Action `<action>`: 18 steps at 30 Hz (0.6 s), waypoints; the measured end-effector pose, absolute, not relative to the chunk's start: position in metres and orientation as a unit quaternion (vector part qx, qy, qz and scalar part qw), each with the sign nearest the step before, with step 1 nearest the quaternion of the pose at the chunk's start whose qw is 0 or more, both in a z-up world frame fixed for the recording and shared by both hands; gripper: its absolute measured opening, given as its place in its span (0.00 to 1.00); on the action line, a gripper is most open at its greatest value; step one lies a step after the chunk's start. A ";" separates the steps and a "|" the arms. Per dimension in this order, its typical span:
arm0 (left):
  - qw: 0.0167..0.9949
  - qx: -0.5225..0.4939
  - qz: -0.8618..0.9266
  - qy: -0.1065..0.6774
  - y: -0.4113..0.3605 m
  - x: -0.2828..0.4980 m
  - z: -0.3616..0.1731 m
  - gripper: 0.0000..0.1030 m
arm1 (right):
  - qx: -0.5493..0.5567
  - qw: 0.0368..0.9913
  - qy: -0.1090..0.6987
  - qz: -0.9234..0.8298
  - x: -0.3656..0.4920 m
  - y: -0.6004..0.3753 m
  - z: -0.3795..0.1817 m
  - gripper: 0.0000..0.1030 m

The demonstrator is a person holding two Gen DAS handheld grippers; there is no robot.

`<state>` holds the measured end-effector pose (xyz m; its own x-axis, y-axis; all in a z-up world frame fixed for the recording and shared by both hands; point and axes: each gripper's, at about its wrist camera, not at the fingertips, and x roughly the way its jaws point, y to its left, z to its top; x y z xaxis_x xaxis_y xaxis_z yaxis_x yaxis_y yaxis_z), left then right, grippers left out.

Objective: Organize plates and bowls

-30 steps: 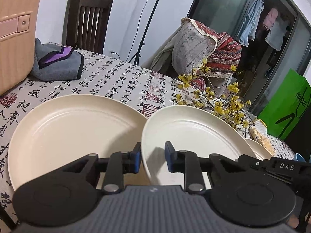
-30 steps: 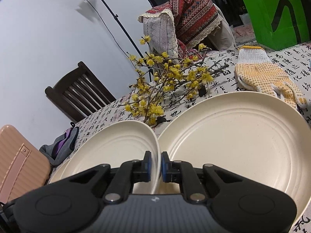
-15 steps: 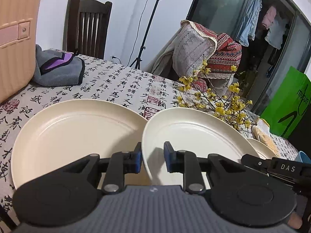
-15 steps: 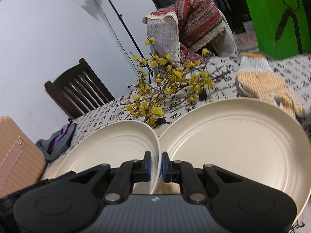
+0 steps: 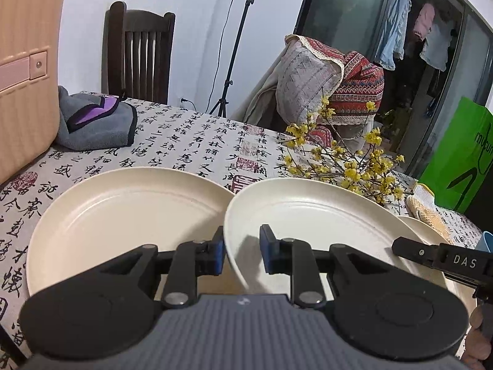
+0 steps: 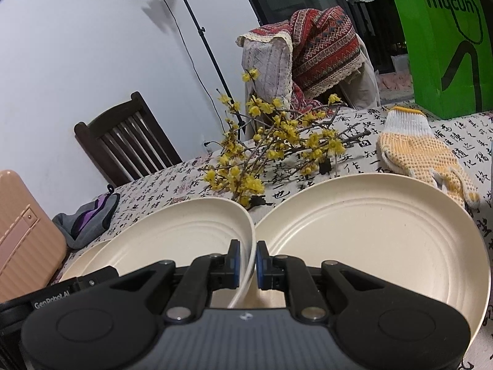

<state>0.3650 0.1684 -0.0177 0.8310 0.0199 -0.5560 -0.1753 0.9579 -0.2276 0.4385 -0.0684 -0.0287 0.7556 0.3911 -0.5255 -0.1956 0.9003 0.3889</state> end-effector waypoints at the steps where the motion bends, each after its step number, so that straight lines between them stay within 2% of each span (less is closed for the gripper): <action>1: 0.947 -0.135 0.052 0.286 0.167 0.365 -0.017 0.22 | 0.155 0.924 0.310 0.159 0.438 -0.068 -0.028 0.10; 18: 0.951 -0.132 0.057 0.275 0.167 0.361 -0.014 0.22 | 0.148 0.930 0.296 0.161 0.433 -0.067 -0.026 0.10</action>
<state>0.3612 0.1673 -0.0139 0.8422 0.0350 -0.5380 -0.1804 0.9586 -0.2202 0.4334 -0.0668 -0.0258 0.7731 0.3878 -0.5019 -0.2123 0.9039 0.3714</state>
